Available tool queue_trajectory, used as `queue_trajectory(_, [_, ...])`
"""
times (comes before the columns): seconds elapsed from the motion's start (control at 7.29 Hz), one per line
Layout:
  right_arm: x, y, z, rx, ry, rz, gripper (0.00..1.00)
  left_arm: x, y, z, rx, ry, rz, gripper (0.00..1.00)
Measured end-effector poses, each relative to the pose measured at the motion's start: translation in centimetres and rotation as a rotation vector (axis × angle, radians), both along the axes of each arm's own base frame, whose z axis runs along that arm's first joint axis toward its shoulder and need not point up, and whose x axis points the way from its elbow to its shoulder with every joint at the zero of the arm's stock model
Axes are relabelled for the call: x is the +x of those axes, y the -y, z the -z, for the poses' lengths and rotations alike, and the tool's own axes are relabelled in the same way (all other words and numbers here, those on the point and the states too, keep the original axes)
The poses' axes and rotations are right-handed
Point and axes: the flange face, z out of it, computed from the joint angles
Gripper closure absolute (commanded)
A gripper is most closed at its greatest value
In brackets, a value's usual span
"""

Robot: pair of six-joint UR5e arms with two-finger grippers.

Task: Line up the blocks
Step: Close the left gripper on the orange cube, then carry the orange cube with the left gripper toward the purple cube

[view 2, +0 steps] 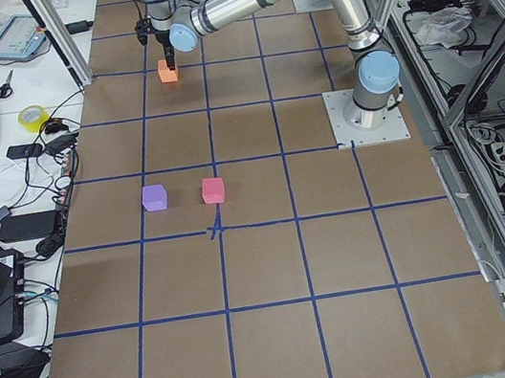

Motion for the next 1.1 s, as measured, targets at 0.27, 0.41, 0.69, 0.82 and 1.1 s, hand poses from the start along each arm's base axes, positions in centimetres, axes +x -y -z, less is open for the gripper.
queue_trajectory(0.27, [-0.6,0.2,-0.9,-0.040,-0.004,-0.011,0.00,-1.1,1.2,3.7,-0.021,-0.006,0.007,0.00])
queue_trajectory(0.41, [-0.7,0.0,-1.5,-0.053,-0.013,-0.010,0.00,-1.4,1.6,4.7,-0.027,-0.010,0.009,0.00])
queue_trajectory(0.69, [-0.7,-1.0,-2.7,-0.065,-0.024,-0.010,0.00,-1.8,1.8,6.0,-0.022,-0.016,0.013,0.00])
queue_trajectory(0.82, [-0.6,-1.9,-3.2,-0.055,-0.023,-0.016,0.00,-1.9,2.0,6.8,-0.018,-0.016,0.016,0.00])
queue_trajectory(1.1, [-0.5,-2.9,-2.9,-0.018,-0.012,-0.023,0.00,-2.0,2.2,7.3,-0.024,-0.017,0.020,0.00])
